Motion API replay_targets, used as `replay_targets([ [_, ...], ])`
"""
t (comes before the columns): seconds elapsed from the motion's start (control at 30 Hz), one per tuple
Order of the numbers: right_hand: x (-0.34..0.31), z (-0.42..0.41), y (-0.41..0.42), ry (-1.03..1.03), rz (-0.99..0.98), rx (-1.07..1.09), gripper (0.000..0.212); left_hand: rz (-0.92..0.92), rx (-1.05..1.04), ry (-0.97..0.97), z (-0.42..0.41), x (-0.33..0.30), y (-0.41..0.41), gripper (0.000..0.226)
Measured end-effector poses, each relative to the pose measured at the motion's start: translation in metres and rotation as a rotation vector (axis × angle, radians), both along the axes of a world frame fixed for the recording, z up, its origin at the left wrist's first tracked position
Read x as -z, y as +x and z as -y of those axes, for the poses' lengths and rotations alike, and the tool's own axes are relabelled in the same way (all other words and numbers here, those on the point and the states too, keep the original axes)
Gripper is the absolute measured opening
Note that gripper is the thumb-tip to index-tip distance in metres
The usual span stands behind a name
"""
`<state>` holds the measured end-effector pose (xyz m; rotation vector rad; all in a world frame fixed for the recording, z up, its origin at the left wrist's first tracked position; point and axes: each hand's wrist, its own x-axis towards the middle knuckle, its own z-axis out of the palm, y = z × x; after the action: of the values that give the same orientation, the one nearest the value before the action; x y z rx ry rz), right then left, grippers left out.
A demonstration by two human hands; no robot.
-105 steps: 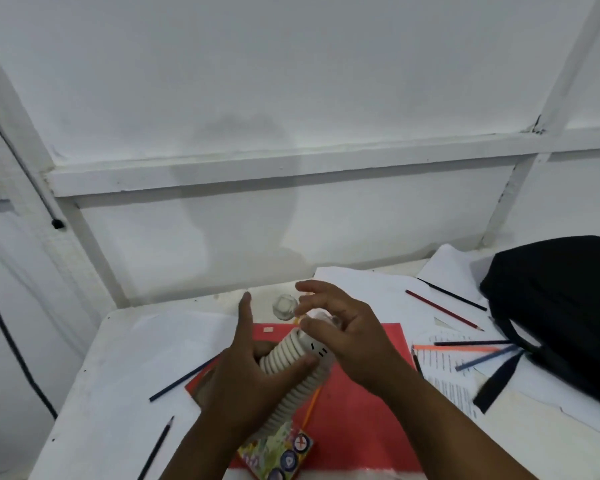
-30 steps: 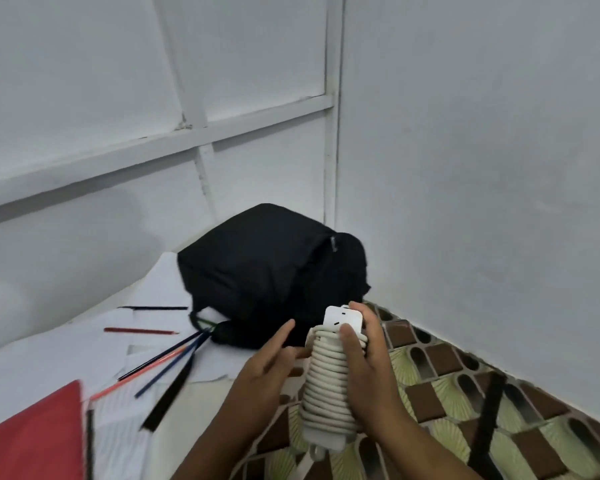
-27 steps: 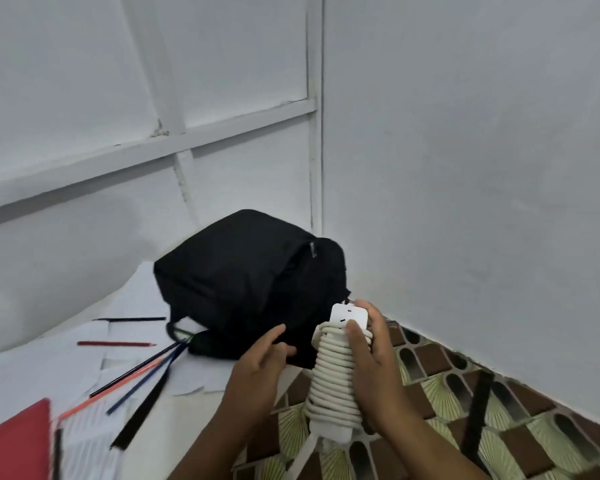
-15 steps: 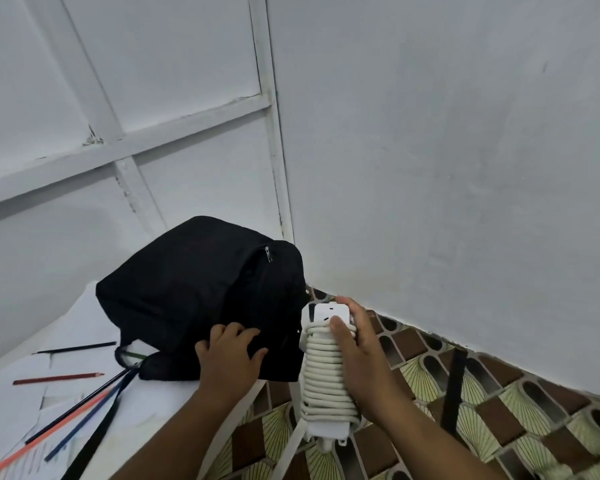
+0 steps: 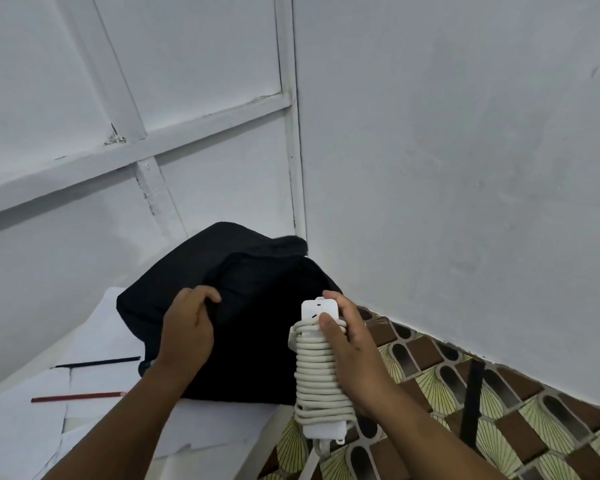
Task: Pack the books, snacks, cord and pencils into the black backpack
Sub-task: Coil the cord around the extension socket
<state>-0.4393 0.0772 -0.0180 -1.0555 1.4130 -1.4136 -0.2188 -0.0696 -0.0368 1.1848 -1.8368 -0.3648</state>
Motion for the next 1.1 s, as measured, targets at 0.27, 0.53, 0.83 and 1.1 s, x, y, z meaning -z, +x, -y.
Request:
replay_targets([
  [0.27,0.001,0.046,0.023,0.005,0.037,-0.020,0.027,0.702,-0.073,0.117,0.004,0.017,0.005,0.107],
  [0.53,0.017,0.086,0.001,0.071,0.050,-0.114,0.024,0.589,-0.028,0.016,0.017,0.042,0.004,0.069],
  [0.83,0.031,0.123,-0.012,0.065,-0.043,-0.429,0.024,0.347,0.080,0.087,0.032,-0.014,0.019,0.064],
  [1.1,0.015,0.149,0.020,-0.115,-0.003,-0.561,0.029,0.104,-0.092,0.198,0.026,-0.050,0.012,0.054],
])
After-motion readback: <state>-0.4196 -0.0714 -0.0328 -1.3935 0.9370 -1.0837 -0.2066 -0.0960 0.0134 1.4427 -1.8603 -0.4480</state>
